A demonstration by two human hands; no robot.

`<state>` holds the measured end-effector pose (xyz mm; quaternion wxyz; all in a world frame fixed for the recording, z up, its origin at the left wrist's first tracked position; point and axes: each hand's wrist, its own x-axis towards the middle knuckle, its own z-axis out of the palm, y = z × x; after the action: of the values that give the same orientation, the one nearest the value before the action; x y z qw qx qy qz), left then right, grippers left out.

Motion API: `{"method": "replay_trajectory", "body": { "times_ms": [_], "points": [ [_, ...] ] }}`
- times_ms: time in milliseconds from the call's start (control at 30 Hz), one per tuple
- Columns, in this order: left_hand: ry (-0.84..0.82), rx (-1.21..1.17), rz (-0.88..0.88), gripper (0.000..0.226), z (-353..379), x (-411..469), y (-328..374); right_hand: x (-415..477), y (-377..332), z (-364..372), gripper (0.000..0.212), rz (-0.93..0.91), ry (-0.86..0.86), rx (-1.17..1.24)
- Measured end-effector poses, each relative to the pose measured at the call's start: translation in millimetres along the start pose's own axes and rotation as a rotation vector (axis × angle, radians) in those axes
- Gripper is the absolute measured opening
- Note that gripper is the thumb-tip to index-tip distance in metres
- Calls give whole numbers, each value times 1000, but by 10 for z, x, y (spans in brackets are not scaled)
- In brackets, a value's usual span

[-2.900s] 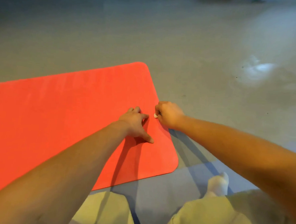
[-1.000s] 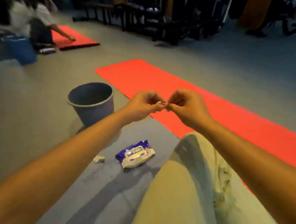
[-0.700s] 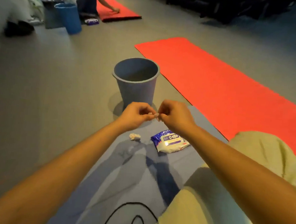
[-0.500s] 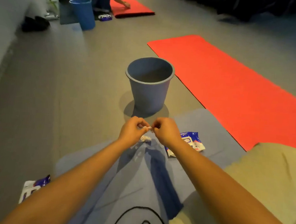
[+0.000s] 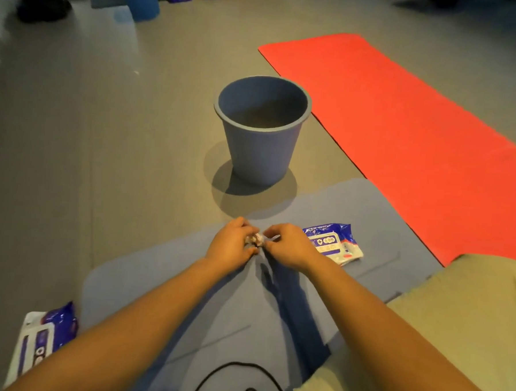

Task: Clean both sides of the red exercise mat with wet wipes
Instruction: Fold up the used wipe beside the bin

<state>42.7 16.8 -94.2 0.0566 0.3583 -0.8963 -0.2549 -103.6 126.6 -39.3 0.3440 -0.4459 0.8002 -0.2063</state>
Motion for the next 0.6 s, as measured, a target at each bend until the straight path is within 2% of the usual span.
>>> {"method": "replay_trajectory", "body": {
  "times_ms": [100, 200, 300, 433, 600],
  "points": [
    [74, -22, -2, 30, -71, 32, -29, 9, -16, -14, 39, 2, 18, 16],
    [114, -141, -71, 36, -209, 40, 45, 2, -74, -5, 46, -6, 62, 48],
    [146, -290, -96, 29, -358, 94, 130, 23, -164, -22, 47, -26, 112, 83],
    [148, -361, -76, 19, -517, 142, 204, 100, -267, -134, 34, -52, 195, 179],
    [212, -549, -35, 13, -630, 113, 305, 170, -342, -239, 19, 1, 296, 465]
  ]
}}
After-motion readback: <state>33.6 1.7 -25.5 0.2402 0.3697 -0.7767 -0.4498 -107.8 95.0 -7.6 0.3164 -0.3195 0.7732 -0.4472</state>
